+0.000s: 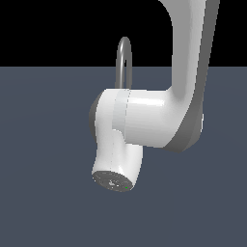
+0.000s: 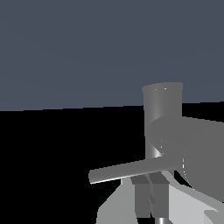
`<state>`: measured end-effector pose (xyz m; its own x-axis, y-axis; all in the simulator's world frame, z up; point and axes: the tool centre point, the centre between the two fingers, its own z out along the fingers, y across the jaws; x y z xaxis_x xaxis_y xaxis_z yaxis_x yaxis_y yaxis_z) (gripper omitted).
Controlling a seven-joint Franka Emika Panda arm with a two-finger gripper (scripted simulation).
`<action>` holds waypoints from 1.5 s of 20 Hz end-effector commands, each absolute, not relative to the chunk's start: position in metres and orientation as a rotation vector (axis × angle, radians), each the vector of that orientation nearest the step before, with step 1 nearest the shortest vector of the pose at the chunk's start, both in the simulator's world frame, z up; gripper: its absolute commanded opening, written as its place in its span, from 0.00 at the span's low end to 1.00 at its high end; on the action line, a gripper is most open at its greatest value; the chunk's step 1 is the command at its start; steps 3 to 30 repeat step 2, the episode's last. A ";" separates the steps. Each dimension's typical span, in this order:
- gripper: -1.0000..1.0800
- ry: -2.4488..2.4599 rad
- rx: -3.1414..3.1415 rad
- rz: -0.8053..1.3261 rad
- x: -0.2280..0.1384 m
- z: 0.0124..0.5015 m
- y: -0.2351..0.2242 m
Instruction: Turn on the faucet by rotating a designated handle.
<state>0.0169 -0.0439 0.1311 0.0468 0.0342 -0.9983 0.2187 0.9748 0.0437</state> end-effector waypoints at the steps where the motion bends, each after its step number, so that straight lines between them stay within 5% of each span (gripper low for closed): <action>1: 0.00 1.566 0.136 -0.133 0.010 0.105 -0.063; 30: 0.00 1.566 0.136 -0.133 0.010 0.105 -0.063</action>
